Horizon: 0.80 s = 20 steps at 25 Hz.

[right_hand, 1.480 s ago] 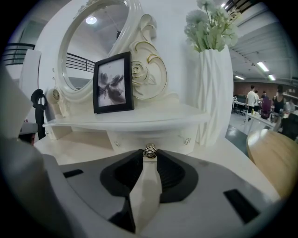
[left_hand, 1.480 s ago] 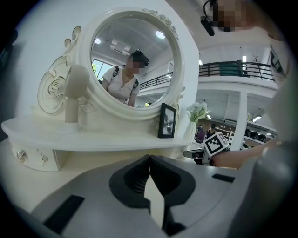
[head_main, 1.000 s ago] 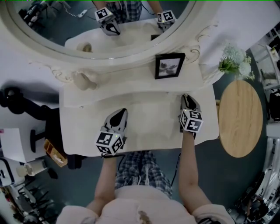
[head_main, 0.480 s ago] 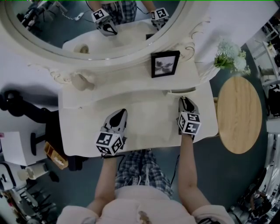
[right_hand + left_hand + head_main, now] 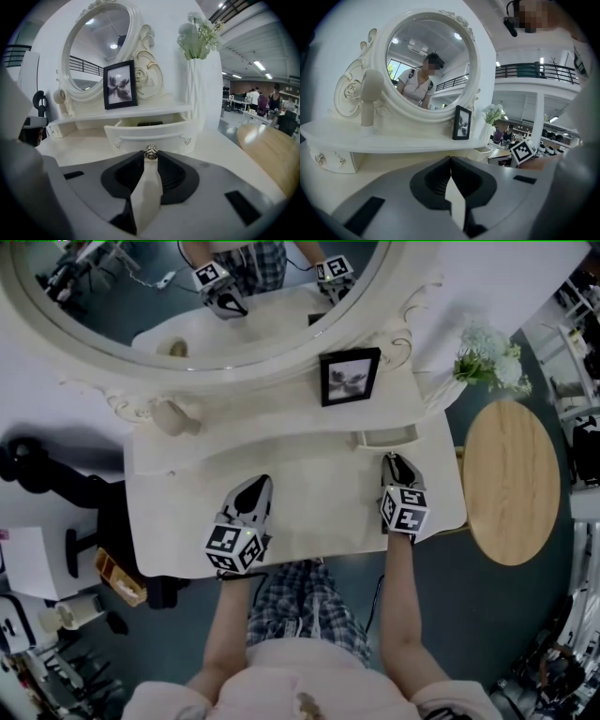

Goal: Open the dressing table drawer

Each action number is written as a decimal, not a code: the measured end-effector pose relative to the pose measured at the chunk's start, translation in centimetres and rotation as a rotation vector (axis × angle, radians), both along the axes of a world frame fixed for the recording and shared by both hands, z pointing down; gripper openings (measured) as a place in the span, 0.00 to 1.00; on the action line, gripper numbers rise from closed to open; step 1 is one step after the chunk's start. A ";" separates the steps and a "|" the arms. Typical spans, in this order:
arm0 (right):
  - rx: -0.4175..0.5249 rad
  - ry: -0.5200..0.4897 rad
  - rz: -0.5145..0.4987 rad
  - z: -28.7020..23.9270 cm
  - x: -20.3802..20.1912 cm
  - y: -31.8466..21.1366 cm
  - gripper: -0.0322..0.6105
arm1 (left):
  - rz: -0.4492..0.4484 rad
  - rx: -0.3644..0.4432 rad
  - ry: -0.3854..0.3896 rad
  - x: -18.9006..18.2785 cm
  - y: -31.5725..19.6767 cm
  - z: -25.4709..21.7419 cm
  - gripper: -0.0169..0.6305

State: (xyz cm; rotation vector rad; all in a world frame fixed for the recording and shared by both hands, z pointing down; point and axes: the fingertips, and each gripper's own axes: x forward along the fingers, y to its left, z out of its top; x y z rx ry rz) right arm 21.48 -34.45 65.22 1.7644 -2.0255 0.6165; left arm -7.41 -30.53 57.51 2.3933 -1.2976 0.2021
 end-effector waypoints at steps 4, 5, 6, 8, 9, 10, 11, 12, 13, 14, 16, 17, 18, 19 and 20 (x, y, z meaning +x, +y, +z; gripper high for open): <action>0.000 0.001 0.000 0.0 0.0 0.2 0.21 | 0.000 0.000 0.001 -0.1 0.2 0.0 0.07; 0.000 0.000 0.001 0.0 0.1 0.3 0.21 | -0.002 0.000 0.001 -0.1 0.2 0.0 0.07; 0.001 0.000 0.002 0.1 0.1 0.3 0.21 | -0.004 0.001 0.000 -0.2 0.2 0.0 0.07; 0.001 0.000 0.001 0.2 0.1 0.4 0.21 | -0.007 0.001 -0.001 -0.3 0.1 0.0 0.07; 0.000 0.000 -0.001 0.1 0.1 0.5 0.21 | -0.007 0.002 -0.002 -0.3 0.1 0.0 0.07; -0.003 0.000 -0.002 0.1 0.1 0.5 0.21 | -0.007 0.002 -0.002 -0.3 0.1 0.0 0.07; -0.006 -0.002 -0.003 0.2 0.1 0.6 0.21 | -0.008 0.002 -0.002 -0.3 0.1 0.0 0.07; -0.009 -0.005 -0.002 0.3 0.1 0.7 0.21 | -0.009 0.002 -0.001 -0.3 0.2 -0.1 0.07; -0.011 -0.008 -0.001 0.3 0.2 0.9 0.21 | -0.010 0.001 -0.001 -0.3 0.2 0.0 0.07; -0.012 -0.010 0.000 0.3 0.2 1.0 0.21 | -0.013 0.001 -0.001 -0.3 0.2 0.0 0.07; -0.010 -0.014 0.000 0.3 0.2 1.2 0.21 | -0.015 -0.001 -0.002 -0.3 0.2 0.0 0.07; -0.008 -0.015 0.000 0.3 0.1 1.3 0.21 | -0.016 0.000 -0.002 -0.3 0.2 0.0 0.07; -0.008 -0.015 0.000 0.3 0.1 1.4 0.21 | -0.015 0.000 -0.001 -0.3 0.2 0.0 0.07; -0.007 -0.013 0.000 0.3 0.1 1.4 0.21 | -0.015 0.001 0.000 -0.3 0.2 0.0 0.07; -0.007 -0.011 -0.001 0.3 0.1 1.4 0.21 | -0.016 0.001 0.000 -0.3 0.2 0.0 0.07</action>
